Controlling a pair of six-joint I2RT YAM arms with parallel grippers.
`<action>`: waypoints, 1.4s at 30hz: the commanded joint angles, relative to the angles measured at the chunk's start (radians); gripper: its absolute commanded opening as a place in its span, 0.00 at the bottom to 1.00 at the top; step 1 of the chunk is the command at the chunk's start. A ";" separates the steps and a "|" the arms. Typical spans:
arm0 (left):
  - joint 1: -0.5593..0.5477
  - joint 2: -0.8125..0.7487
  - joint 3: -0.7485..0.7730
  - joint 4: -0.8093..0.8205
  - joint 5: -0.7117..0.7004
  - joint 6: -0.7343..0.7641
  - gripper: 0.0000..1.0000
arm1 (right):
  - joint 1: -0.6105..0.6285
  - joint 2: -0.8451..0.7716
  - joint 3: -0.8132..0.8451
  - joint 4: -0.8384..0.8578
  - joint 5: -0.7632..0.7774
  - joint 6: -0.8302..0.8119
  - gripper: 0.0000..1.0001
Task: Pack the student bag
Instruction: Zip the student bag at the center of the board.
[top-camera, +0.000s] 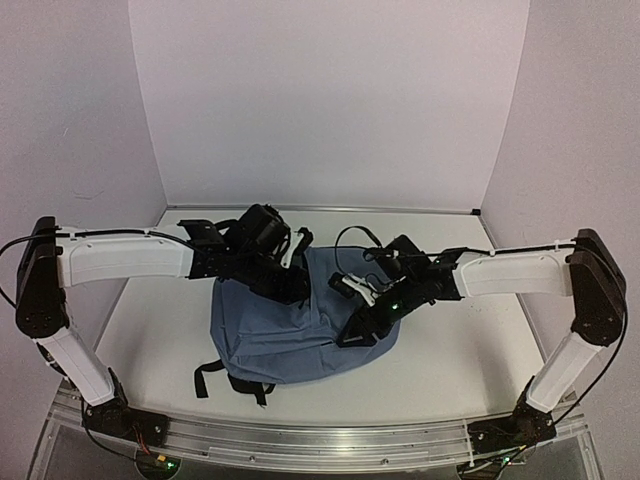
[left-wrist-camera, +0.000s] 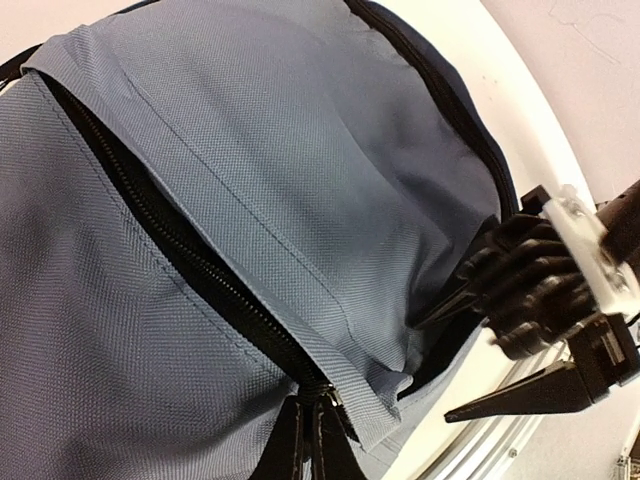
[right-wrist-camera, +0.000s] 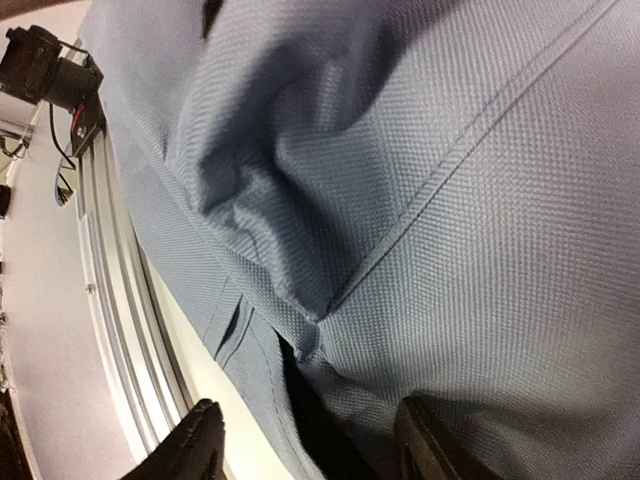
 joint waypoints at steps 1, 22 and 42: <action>0.025 -0.011 0.050 0.071 0.018 -0.019 0.00 | 0.029 -0.057 0.050 -0.127 0.097 -0.195 0.62; 0.091 0.078 0.212 -0.112 -0.153 0.037 0.00 | 0.114 -0.104 -0.060 -0.157 0.369 -0.413 0.00; 0.322 0.259 0.359 -0.025 -0.049 0.085 0.00 | 0.152 -0.161 -0.186 -0.224 0.357 -0.429 0.00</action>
